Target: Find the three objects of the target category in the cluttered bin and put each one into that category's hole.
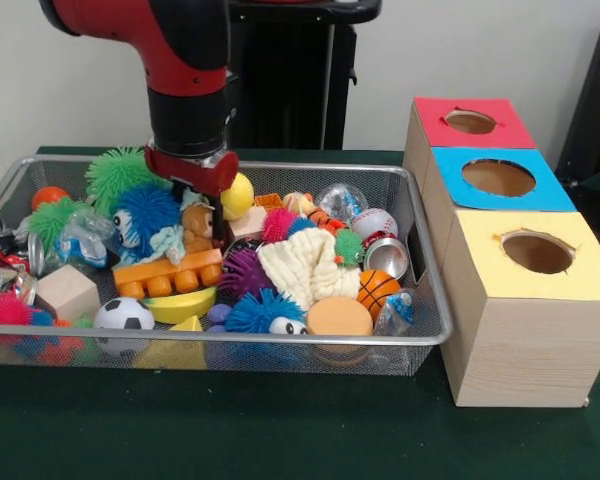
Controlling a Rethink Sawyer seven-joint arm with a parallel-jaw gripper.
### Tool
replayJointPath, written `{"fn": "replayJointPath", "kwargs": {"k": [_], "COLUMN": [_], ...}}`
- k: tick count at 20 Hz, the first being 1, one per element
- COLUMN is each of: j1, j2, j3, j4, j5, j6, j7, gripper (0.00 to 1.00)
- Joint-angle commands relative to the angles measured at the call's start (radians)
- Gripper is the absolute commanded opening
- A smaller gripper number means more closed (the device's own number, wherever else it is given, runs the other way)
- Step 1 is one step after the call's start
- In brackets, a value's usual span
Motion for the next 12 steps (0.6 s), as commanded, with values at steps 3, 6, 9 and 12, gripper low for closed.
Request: {"fn": "replayJointPath", "kwargs": {"k": [3,6,9,12], "j1": [-0.029,-0.039,-0.045,-0.057], "j2": [0.113,0.104,0.087,0.085], "j3": [0.186,0.209,0.235,0.27], "j4": [0.279,0.302,0.331,0.355], "j5": [-0.033,-0.034,-0.036,-0.027], "j6": [0.031,-0.039,-0.104,-0.145], "j7": [0.07,0.101,0.126,0.145], "gripper": [1.0,1.0,1.0,1.0]}}
